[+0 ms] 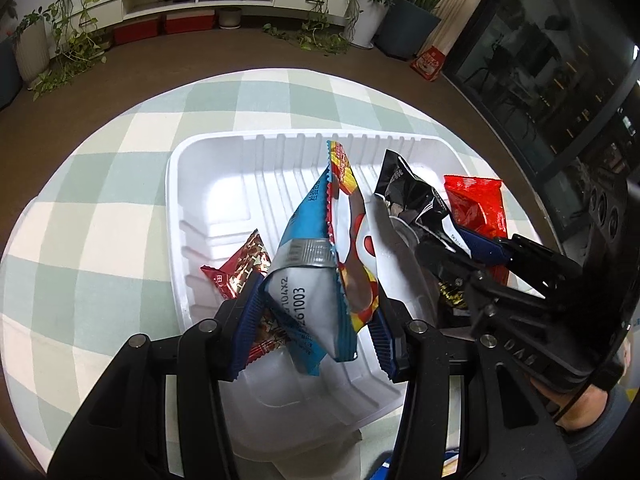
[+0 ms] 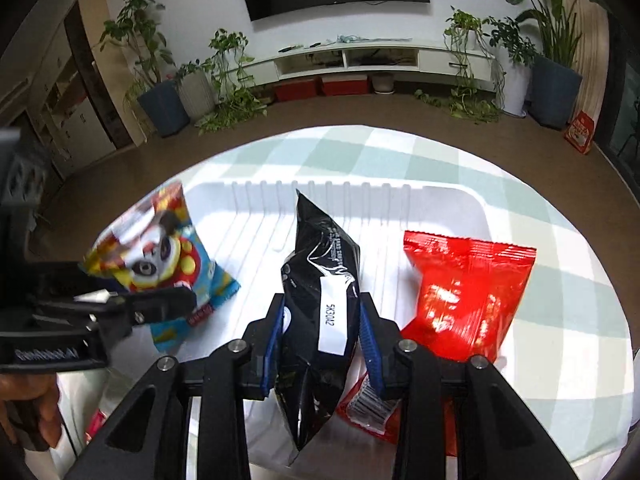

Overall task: Organize snacks
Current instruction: 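Carry the blue and black packets into the white tray and release them, then withdraw both tools from the tray and move over the remaining snacks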

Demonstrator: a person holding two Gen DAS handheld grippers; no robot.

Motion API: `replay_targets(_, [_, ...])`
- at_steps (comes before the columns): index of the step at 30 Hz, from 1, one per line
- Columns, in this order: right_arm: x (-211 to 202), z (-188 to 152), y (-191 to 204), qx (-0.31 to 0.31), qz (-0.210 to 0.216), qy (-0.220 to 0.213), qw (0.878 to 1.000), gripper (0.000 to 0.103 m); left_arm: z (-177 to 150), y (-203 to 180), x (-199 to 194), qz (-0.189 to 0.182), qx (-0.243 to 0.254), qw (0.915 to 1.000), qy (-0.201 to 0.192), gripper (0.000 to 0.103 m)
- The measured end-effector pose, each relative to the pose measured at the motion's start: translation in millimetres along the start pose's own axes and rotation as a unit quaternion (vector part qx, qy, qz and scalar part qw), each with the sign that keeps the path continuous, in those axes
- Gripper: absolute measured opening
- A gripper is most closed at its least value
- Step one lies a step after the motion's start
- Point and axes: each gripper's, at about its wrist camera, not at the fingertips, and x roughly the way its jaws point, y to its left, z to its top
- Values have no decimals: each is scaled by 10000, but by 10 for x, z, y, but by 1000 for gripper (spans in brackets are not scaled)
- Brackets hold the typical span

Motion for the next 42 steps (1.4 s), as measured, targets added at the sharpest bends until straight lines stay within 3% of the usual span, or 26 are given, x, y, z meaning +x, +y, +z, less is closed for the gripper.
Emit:
replay_targets(4, [18, -7, 35, -100, -21, 22, 9999, 39, 37, -18, 48, 89, 15, 10000, -1, 48])
replay_targets(11, [-13, -49, 107, -222, -133, -11, 9997, 41, 63, -71, 37, 250, 88, 9996, -127, 75])
replay_targets(13, [-50, -48, 115, -264, -196, -74, 9994, 47, 66, -91, 0, 273, 131, 9993, -199, 76])
replay_targets(15, [-97, -44, 107, -251, -224, -160, 9993, 60, 66, -100, -38, 298, 138, 9992, -237, 76])
replay_targets(17, [-167, -34, 90, -174, -188, -260, 9993, 64, 65, -106, -93, 322, 141, 9989, -300, 76])
replay_targets(19, [-229, -23, 93, -161, -156, -325, 9992, 65, 61, -125, -161, 316, 139, 9987, -367, 76])
replay_targets(22, [-334, -25, 110, -212, -156, -418, 9988, 65, 45, -162, -282, 344, 177, 9980, -496, 91])
replay_targets(26, [-546, -70, 85, -179, -78, -608, 9980, 72, -27, -205, -451, 416, 221, 9970, -612, 92])
replay_targets(29, [-785, -153, 40, -95, 34, -848, 9963, 79, -146, -225, -649, 497, 213, 9950, -838, 102])
replay_targets(36, [-1313, -589, -16, 7, 369, -1097, 9933, 83, -675, -160, -1218, 383, -93, 9921, -1193, 102])
replay_targets(40, [-1554, -962, -56, 208, 535, -1148, 9917, 84, -1089, -103, -1430, 324, -364, 9918, -1182, 102])
replay_targets(42, [-1659, -1157, -30, 266, 595, -1148, 9912, 83, -1299, -86, -1471, 478, -552, 9917, -1061, 102])
